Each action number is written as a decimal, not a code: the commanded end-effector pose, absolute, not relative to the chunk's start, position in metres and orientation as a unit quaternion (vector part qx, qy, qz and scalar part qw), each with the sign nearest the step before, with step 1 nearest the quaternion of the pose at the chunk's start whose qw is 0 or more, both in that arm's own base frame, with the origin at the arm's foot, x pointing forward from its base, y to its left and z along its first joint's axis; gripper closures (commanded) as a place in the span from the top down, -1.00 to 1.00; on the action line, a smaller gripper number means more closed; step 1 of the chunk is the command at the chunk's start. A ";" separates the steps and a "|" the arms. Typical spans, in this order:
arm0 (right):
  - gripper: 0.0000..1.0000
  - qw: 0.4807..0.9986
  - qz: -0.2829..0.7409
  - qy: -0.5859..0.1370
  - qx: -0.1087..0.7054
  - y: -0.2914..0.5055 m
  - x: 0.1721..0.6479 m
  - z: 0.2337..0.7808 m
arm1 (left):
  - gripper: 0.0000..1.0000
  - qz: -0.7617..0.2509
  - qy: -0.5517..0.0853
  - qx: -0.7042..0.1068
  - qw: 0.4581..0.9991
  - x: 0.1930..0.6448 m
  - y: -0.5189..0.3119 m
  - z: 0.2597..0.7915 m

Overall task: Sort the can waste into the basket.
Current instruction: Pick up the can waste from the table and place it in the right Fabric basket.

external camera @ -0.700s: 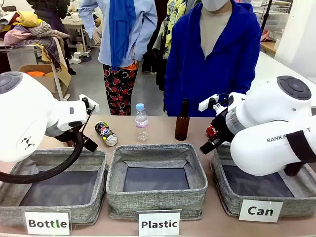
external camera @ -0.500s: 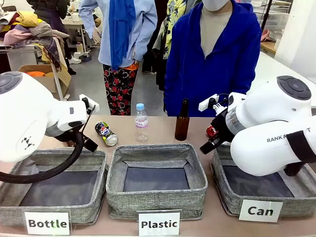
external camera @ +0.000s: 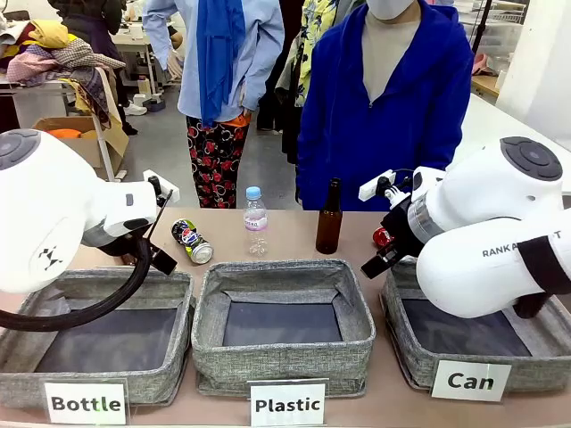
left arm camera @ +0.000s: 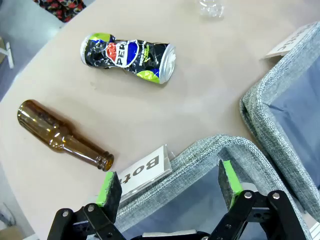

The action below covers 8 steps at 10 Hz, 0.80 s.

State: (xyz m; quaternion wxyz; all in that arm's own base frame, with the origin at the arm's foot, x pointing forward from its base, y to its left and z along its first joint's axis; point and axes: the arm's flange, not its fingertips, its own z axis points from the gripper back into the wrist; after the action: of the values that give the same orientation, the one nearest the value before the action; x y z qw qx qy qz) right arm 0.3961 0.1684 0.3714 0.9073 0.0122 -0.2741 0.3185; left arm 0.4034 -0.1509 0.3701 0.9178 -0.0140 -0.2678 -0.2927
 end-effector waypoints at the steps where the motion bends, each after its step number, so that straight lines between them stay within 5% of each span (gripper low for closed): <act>1: 1.00 0.908 0.318 -0.274 0.013 0.168 0.396 0.371 | 1.00 -0.293 -0.268 -0.014 0.918 0.403 -0.151 0.370; 8: 1.00 0.908 0.318 -0.274 0.013 0.168 0.396 0.371 | 1.00 -0.293 -0.268 -0.014 0.918 0.403 -0.151 0.370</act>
State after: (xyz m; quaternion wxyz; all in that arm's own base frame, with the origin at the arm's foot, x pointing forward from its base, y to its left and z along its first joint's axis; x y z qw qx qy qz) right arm 0.3961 0.1684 0.3714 0.9073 0.0122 -0.2741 0.3185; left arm 0.4034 -0.1509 0.3701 0.9178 -0.0140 -0.2678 -0.2927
